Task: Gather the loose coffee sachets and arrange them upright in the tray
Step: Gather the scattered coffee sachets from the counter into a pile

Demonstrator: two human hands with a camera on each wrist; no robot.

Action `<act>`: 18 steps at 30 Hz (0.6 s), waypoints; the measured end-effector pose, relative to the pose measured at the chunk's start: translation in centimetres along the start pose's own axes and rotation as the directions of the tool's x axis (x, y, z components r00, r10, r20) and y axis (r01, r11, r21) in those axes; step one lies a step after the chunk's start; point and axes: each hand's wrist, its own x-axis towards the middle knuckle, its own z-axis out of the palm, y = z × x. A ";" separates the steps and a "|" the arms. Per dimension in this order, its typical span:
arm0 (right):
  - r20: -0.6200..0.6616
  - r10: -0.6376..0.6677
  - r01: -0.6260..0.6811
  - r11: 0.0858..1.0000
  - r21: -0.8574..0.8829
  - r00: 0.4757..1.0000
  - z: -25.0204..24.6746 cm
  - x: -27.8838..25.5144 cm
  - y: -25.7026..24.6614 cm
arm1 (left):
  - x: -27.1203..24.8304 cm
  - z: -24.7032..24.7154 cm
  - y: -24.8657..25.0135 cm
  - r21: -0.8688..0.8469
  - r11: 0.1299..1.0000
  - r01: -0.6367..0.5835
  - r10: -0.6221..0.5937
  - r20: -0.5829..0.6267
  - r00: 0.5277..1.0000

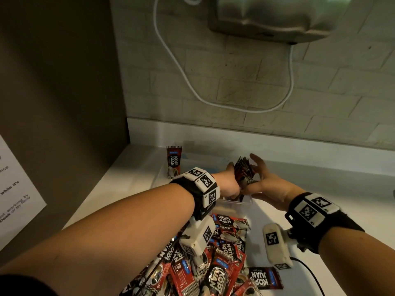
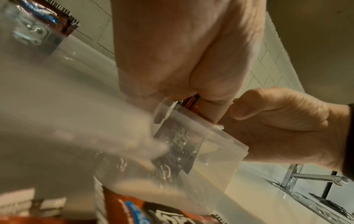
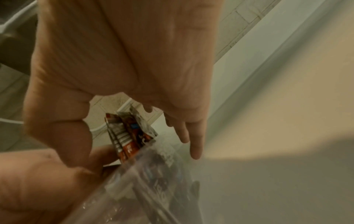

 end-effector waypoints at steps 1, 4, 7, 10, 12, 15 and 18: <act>-0.005 -0.001 0.001 1.000 -0.021 1.000 -0.2 -0.1 -0.1 | 0.0 0.0 0.0 0.008 1.000 0.002 -0.002 0.000 1.000; -0.022 -0.007 0.006 0.998 -0.067 1.000 -0.7 -0.5 -0.8 | -0.2 0.0 0.1 0.043 0.999 -0.003 0.003 -0.001 1.000; -0.042 -0.014 0.009 0.993 -0.114 0.999 -0.8 -1.2 -1.4 | -0.3 0.0 0.3 0.069 0.998 -0.006 0.006 0.001 1.000; -0.057 -0.024 0.016 0.991 -0.132 0.998 -0.9 -1.6 -1.8 | -0.4 0.2 0.6 0.091 0.996 -0.020 0.020 -0.004 1.000; -0.065 -0.032 0.023 0.991 -0.135 0.997 -0.9 -1.8 -1.9 | -0.5 0.4 0.7 0.088 0.996 -0.030 0.031 -0.011 0.999; -0.078 -0.039 0.028 0.990 -0.140 0.996 -0.9 -2.2 -2.0 | -0.3 0.6 0.8 0.085 0.996 -0.020 0.022 -0.019 1.000; -0.106 -0.060 0.043 0.987 -0.156 0.993 -1.0 -2.8 -2.4 | -0.6 0.4 0.8 0.081 0.997 -0.018 0.024 -0.079 0.997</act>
